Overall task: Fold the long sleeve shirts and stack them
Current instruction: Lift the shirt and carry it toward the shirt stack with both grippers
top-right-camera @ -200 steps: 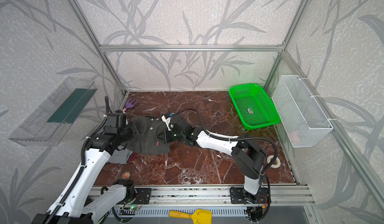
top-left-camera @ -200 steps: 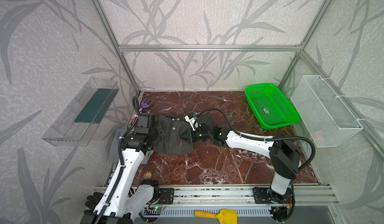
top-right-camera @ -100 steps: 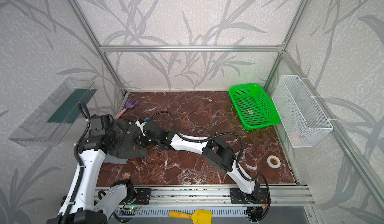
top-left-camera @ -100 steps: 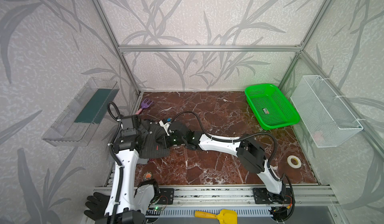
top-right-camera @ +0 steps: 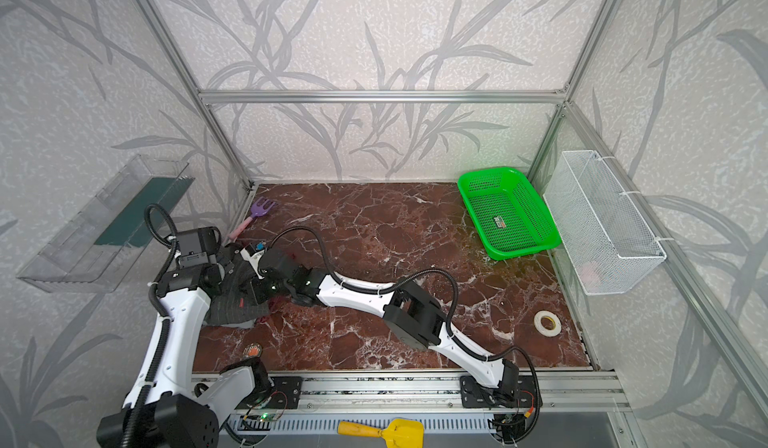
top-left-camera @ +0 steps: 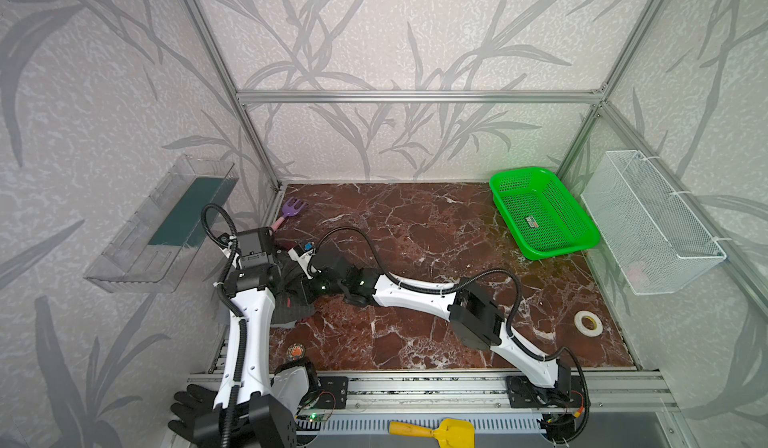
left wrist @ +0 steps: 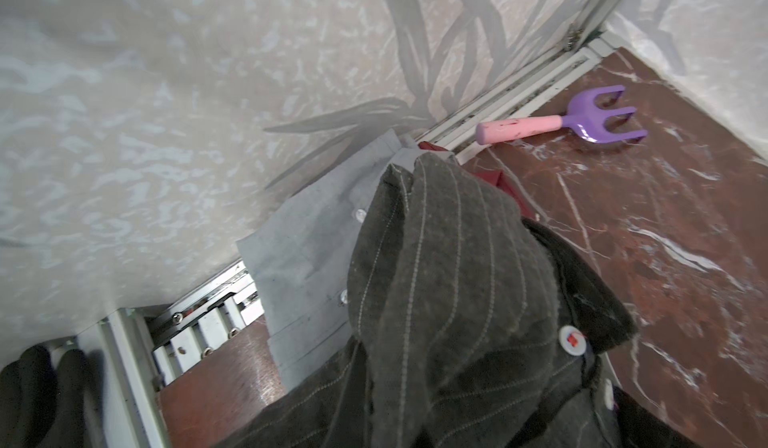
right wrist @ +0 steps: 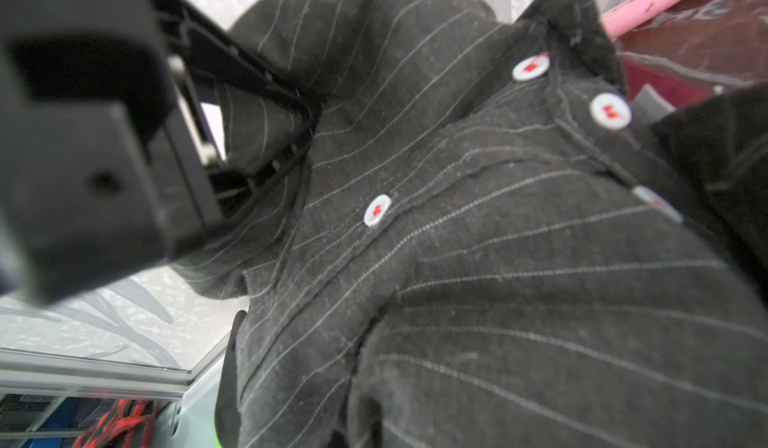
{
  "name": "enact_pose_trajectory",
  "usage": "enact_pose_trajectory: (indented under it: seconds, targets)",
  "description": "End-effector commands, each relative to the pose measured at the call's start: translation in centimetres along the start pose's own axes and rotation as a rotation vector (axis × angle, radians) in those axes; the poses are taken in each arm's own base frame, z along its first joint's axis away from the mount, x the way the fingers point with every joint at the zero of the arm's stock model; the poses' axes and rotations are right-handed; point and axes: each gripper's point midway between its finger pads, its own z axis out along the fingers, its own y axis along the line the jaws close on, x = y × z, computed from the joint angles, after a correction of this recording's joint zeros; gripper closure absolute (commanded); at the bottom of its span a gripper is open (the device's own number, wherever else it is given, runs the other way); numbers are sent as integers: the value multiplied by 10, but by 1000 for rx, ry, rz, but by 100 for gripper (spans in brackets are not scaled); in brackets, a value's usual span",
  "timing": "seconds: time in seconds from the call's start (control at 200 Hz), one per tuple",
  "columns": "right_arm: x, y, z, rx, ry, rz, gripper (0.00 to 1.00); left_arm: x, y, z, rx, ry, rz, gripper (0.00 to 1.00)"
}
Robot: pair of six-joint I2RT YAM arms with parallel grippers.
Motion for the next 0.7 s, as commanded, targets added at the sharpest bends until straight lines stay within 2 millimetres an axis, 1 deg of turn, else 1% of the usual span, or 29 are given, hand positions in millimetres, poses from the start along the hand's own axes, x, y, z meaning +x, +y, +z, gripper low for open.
enact_pose_trajectory:
  seconds: [0.0,0.075,0.16,0.28,0.465,0.53,0.595,0.695]
  targets:
    - [-3,25,7,-43,-17,-68,100,-25,22,-3,-134,-95,-90,100]
    - [-3,29,13,-37,-18,-101,100,-27,22,0,-140,-96,-99,100]
    - [0,25,20,-22,-2,-100,100,-24,21,8,-137,-88,-111,100]
    - [5,15,30,6,9,-111,100,-21,24,19,-140,-60,-139,100]
    - [15,-2,41,44,13,-119,100,-19,18,32,-130,-14,-144,100]
    - [17,-10,45,53,15,-117,100,-20,15,34,-108,-2,-155,92]
    - [21,-17,48,60,26,-105,100,-18,10,35,-83,13,-163,77]
    - [29,-27,53,71,44,-87,100,-20,4,31,-35,18,-170,63]
